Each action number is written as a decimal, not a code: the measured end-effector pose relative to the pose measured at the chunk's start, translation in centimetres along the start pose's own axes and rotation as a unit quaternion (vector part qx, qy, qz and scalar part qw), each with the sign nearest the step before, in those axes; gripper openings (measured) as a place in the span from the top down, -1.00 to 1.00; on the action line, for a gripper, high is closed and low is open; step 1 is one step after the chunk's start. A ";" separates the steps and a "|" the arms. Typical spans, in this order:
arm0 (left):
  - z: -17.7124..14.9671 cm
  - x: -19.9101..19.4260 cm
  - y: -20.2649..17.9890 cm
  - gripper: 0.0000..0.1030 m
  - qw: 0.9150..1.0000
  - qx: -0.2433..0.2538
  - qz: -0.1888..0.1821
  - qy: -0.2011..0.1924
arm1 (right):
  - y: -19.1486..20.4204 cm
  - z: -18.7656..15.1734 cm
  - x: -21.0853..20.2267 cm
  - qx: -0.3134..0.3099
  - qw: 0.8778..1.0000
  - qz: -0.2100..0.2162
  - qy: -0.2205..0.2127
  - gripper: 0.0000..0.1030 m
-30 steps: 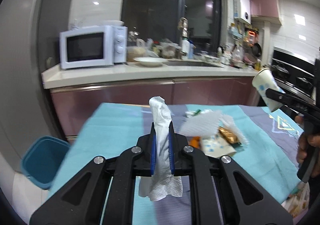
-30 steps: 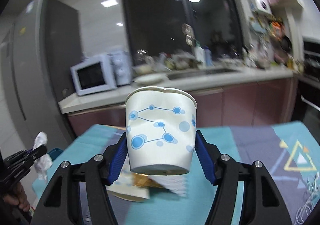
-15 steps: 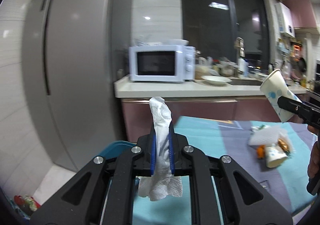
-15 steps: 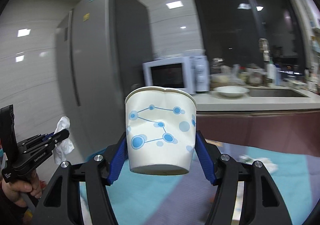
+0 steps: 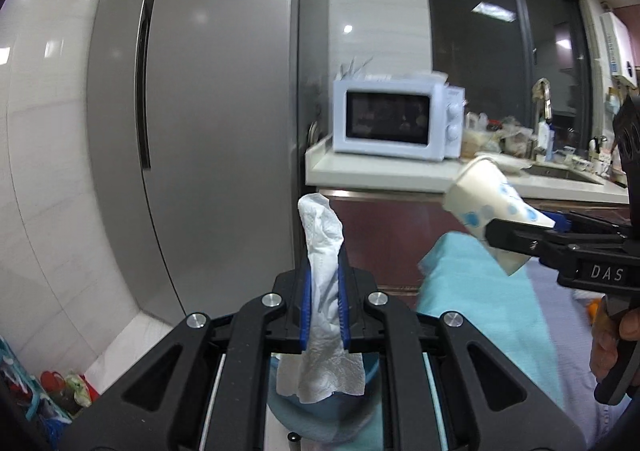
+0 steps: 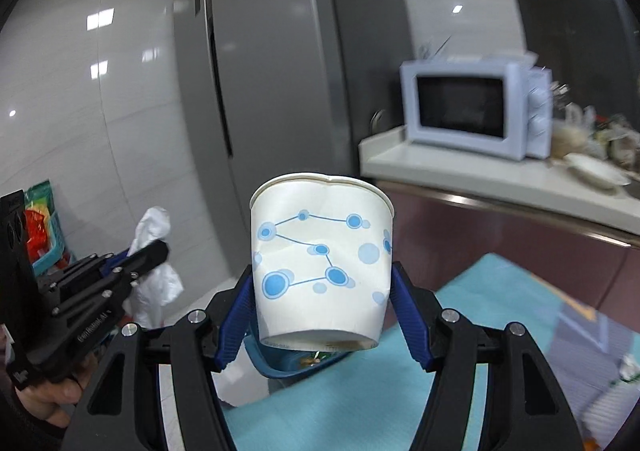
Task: Collect trash
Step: 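Carry the tissue and paper cup to the blue bin and release both, then return both open tools from the bin to the table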
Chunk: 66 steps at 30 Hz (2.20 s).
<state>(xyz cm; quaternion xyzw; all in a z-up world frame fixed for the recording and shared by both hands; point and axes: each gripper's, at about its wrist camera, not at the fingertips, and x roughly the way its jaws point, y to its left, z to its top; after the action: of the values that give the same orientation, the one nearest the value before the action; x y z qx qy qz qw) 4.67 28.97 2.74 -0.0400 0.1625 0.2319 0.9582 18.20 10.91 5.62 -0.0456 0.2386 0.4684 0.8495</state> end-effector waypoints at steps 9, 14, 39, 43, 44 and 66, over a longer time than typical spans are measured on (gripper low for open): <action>-3.6 12.4 2.3 0.79 0.994 -0.033 -0.010 0.102 | 0.2 -1.3 12.6 0.000 0.992 -0.001 0.125 -0.22; -5.7 17.0 2.8 0.79 0.988 -0.037 -0.001 0.147 | 0.0 -2.8 16.8 -0.002 0.983 -0.012 0.184 -0.22; -10.0 24.6 3.3 0.59 0.965 -0.068 -0.007 0.253 | -0.4 -4.9 25.5 -0.030 0.946 -0.032 0.323 -0.31; -9.9 24.2 4.2 -0.08 0.966 -0.083 0.008 0.245 | -1.1 -4.6 25.3 -0.016 0.949 -0.036 0.314 -0.46; -9.8 24.1 4.4 -0.16 0.966 -0.087 0.008 0.243 | -1.3 -4.5 25.1 -0.009 0.951 -0.035 0.308 -0.48; -1.0 5.8 -0.7 -0.89 0.998 -0.037 0.008 0.043 | -2.4 -0.6 0.9 0.004 0.996 -0.088 0.011 -0.87</action>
<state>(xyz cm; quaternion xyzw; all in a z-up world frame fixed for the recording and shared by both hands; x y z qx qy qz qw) 9.61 30.67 -0.08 -0.0843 0.1956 0.2435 0.9462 20.33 10.12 4.33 -0.0687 0.2449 0.3904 0.8848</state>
